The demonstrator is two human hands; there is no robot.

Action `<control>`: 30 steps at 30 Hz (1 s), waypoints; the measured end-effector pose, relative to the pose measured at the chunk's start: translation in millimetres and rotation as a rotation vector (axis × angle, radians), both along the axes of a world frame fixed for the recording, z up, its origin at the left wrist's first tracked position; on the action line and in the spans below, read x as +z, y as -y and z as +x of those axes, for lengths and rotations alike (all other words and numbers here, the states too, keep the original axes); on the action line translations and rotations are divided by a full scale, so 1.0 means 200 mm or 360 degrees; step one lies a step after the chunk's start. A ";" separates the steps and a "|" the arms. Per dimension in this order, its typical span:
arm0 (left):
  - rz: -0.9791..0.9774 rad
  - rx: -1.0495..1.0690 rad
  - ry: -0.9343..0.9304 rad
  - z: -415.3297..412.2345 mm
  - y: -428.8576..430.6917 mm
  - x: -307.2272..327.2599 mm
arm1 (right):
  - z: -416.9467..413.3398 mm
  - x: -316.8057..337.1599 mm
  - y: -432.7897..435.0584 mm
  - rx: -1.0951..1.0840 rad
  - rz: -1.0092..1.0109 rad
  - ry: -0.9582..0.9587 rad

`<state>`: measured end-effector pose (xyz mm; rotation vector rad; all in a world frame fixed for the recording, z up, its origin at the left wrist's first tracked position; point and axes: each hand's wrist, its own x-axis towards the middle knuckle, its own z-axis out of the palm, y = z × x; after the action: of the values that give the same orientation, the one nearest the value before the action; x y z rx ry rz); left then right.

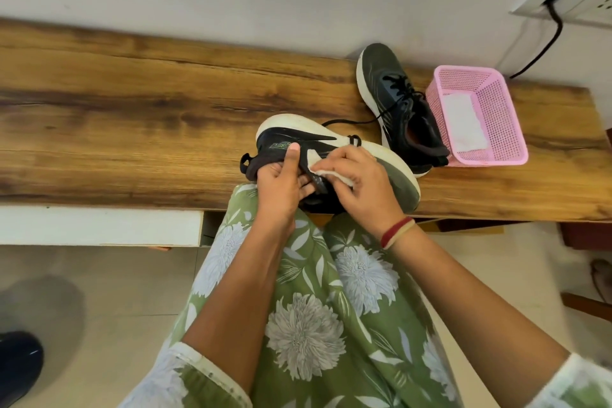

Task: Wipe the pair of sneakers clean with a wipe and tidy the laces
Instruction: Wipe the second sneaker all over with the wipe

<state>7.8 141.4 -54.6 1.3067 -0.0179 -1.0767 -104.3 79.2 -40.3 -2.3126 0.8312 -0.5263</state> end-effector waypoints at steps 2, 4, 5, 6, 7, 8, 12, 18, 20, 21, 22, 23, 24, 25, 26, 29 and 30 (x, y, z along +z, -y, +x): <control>-0.0006 -0.0006 -0.0014 0.00 0.01 0.00 | 0.03 0.01 0.06 -0.0050 0.0073 -0.0005; -0.0008 0.0011 -0.0047 0.00 0.01 0.00 | 0.07 0.01 0.07 -0.0115 0.0123 -0.0014; 0.0006 0.0023 -0.0048 0.00 0.01 0.00 | 0.07 0.01 0.05 -0.0097 0.0114 -0.0019; 0.0024 0.0031 -0.0037 0.00 0.01 0.00 | 0.05 0.01 0.03 -0.0038 0.0094 -0.0019; 0.0042 0.0031 -0.0018 0.00 0.00 0.00 | 0.02 0.01 0.01 0.0046 0.0080 -0.0020; 0.0054 0.0025 0.0002 0.00 0.01 0.00 | 0.00 0.01 0.00 0.0126 0.0077 -0.0027; 0.0026 0.0006 -0.0021 0.00 0.01 0.01 | 0.06 0.03 0.07 -0.0058 0.0177 0.0010; 0.0027 0.0011 -0.0050 0.01 0.00 0.01 | -0.02 0.01 0.03 0.0149 0.0206 0.0010; 0.0008 0.0012 -0.0085 0.01 0.00 0.01 | -0.02 0.01 0.06 0.0124 0.0238 0.0001; 0.0000 0.0008 -0.0105 0.01 0.00 0.02 | 0.01 0.01 0.07 0.0048 0.0224 0.0002; -0.0012 0.0003 -0.0125 0.01 0.00 0.02 | 0.03 0.00 0.08 -0.0048 0.0193 0.0010; -0.0025 0.0000 -0.0143 0.00 0.00 0.02 | 0.04 -0.01 0.07 -0.0125 0.0179 0.0020; -0.0028 0.0004 -0.0152 0.00 0.00 0.02 | 0.04 -0.01 0.06 -0.0139 0.0185 0.0032; -0.0020 0.0009 -0.0151 0.01 0.00 0.03 | 0.02 -0.01 0.04 -0.0087 0.0192 0.0049; -0.0012 0.0017 -0.0144 0.01 0.00 0.03 | -0.02 -0.01 0.03 0.0011 0.0184 0.0050; -0.0005 0.0039 -0.0137 0.01 0.00 0.03 | -0.12 0.00 0.00 0.0238 0.0165 -0.0042; -0.0017 0.0034 -0.0148 0.01 0.00 0.04 | -0.13 0.00 -0.01 0.0149 0.0278 0.0025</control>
<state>9.5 140.5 -47.4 1.2435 0.0596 -1.1168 -131.2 81.9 -39.4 -2.1728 0.7276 -0.4135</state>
